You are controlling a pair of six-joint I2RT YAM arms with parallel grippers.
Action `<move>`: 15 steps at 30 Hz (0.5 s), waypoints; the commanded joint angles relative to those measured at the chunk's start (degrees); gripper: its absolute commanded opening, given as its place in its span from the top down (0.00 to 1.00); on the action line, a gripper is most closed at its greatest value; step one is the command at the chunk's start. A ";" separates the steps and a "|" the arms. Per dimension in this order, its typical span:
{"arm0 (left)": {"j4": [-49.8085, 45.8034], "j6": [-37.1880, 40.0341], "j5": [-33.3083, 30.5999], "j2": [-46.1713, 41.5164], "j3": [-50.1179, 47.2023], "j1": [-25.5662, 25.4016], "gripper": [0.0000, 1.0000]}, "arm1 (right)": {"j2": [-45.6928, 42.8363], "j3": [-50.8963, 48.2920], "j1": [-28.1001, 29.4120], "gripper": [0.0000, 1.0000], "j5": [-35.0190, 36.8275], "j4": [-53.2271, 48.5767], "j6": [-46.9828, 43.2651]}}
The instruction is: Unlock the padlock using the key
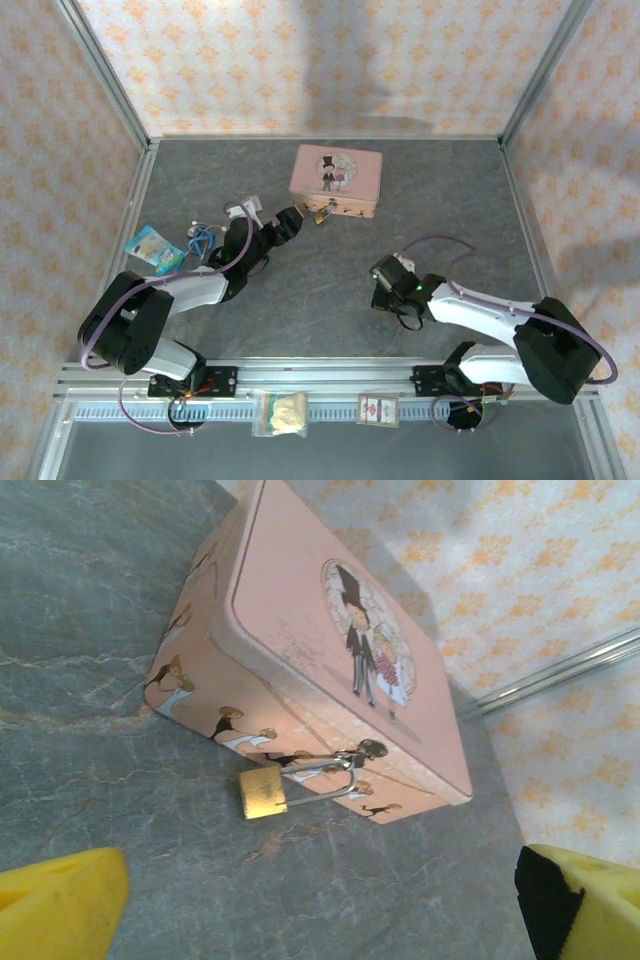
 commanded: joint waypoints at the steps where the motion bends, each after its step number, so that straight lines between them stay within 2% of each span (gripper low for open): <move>1: 2.55 -2.13 1.83 -1.80 -0.44 -0.51 0.02 | -1.99 3.80 -0.93 1.00 -2.50 4.45 -11.11; 6: 6.56 -4.92 5.90 -3.29 -1.66 -1.14 0.07 | -4.86 6.34 -5.16 1.00 -17.69 13.89 -22.47; 12: 13.20 -10.20 10.27 -5.02 -4.03 -3.14 0.13 | 0.41 10.99 -10.34 1.00 -38.68 20.36 -27.04; 15: 16.94 -13.53 11.67 -4.78 -4.95 -5.00 0.18 | 4.05 13.50 -11.21 1.00 -46.40 21.52 -29.05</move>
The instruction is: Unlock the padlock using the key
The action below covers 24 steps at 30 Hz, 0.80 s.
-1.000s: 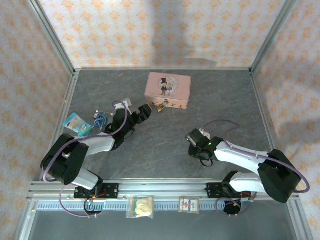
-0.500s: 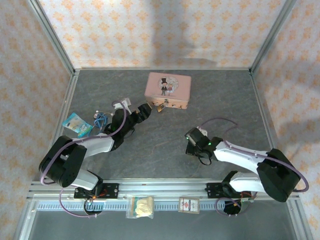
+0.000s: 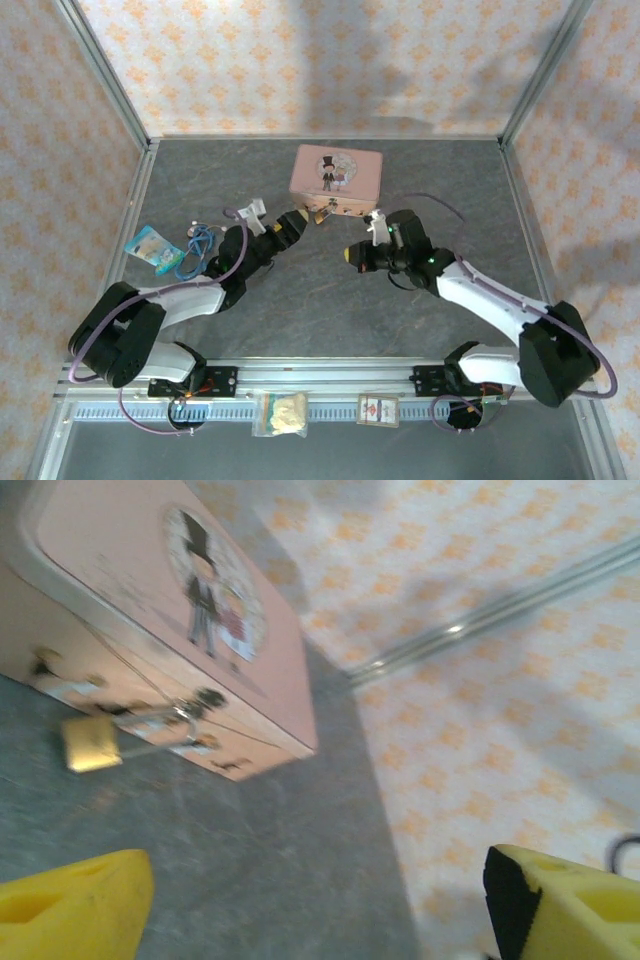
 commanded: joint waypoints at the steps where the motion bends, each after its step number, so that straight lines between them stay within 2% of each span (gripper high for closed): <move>1: 8.07 -5.52 3.40 -0.62 -1.36 -1.92 0.18 | 3.40 3.17 -0.53 1.00 -13.98 3.69 -5.24; 6: 13.75 -8.77 3.97 1.87 -2.52 -4.46 0.34 | 6.71 5.39 -0.62 1.00 -17.40 5.00 -6.68; 14: 23.29 -12.42 6.05 6.24 -3.82 -5.45 0.55 | 5.68 4.69 -0.70 1.00 -18.28 9.29 -5.01; 19: 26.43 -12.42 7.35 6.82 -3.68 -6.44 0.56 | 5.03 3.82 -1.23 1.00 -17.94 12.20 -3.45; 24: 23.94 -11.42 7.26 6.57 -3.76 -7.29 0.58 | 4.77 3.20 -1.80 1.00 -18.60 14.82 -1.95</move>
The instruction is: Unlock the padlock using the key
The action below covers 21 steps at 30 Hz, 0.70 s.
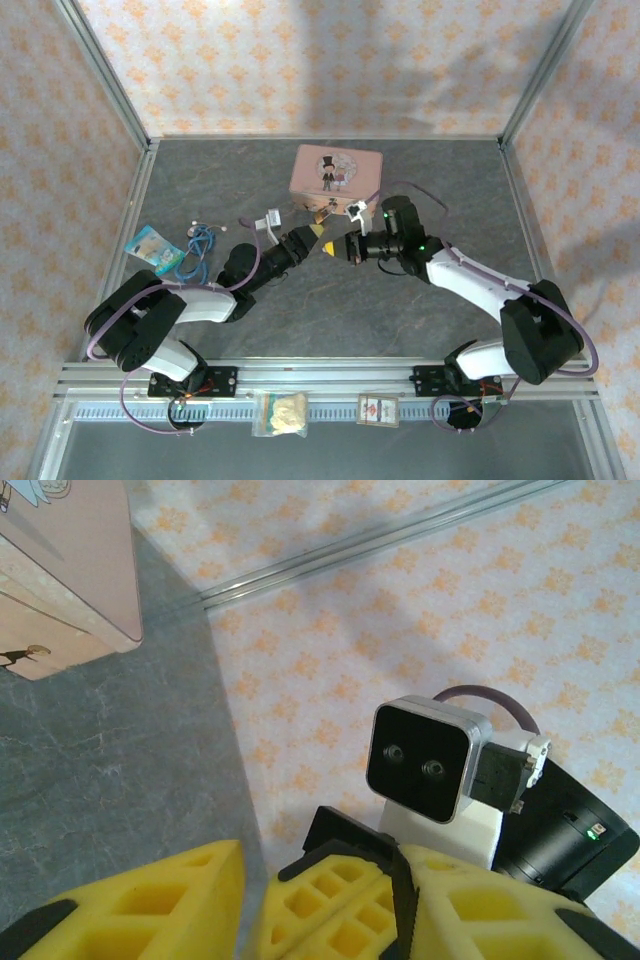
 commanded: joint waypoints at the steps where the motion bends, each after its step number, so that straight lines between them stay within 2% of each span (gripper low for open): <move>1: 2.05 0.46 1.18 0.28 -0.26 -0.95 0.58 | -1.76 -0.39 -0.35 1.00 -1.32 4.55 1.18; 15: -2.52 2.61 0.67 0.20 1.62 -1.85 0.60 | -1.82 -0.83 -0.41 1.00 -1.94 5.36 1.73; 16: -3.40 2.83 0.07 0.00 1.56 -1.85 0.59 | -2.03 -0.73 -0.38 1.00 -2.01 4.98 1.53; 21: -9.57 4.88 -5.06 -2.40 1.04 -1.84 0.40 | -3.64 -0.89 -0.44 1.00 -1.50 2.38 0.48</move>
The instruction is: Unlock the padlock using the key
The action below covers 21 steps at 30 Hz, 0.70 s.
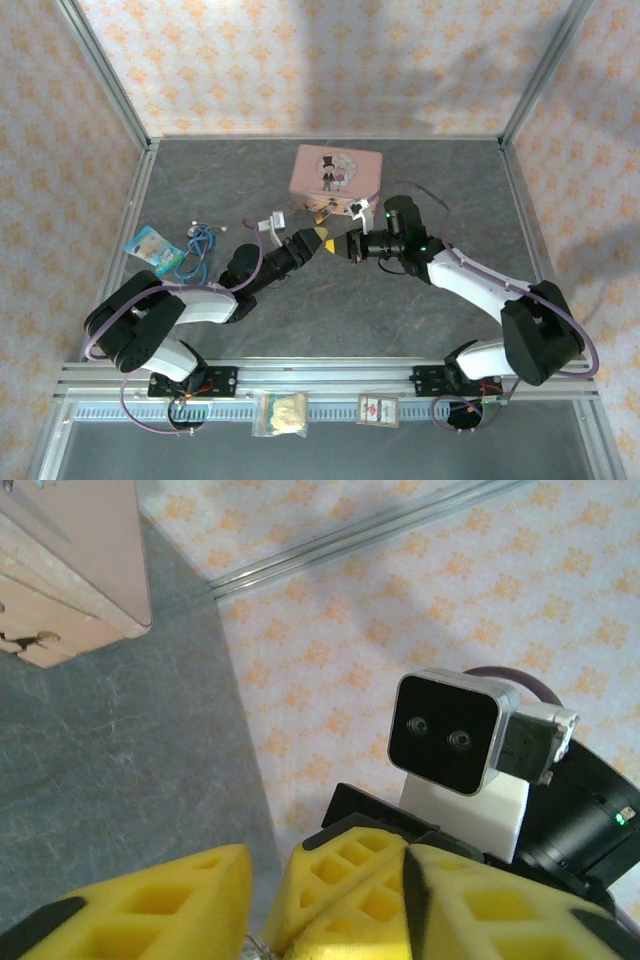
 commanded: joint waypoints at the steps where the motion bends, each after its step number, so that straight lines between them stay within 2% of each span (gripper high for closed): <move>1: -7.06 2.76 -4.72 -2.23 0.68 -0.36 0.38 | -3.37 -0.24 -0.07 1.00 -1.48 0.47 -0.96; 11: -14.32 4.92 -8.14 -4.28 2.05 -0.37 0.33 | -2.36 -0.21 -0.11 1.00 -0.99 -0.53 -1.71; 16: -18.94 4.93 -15.71 -8.08 -0.35 0.81 0.31 | 0.65 -0.15 0.00 0.98 17.04 -9.24 -1.07; 18: -20.14 4.41 -17.56 -9.56 -1.56 2.63 0.31 | 3.09 -0.01 0.91 0.85 22.86 -12.72 0.32; 21: -19.65 3.33 -17.74 -10.72 -3.27 5.71 0.31 | 6.55 1.08 4.77 0.70 31.34 -17.22 2.49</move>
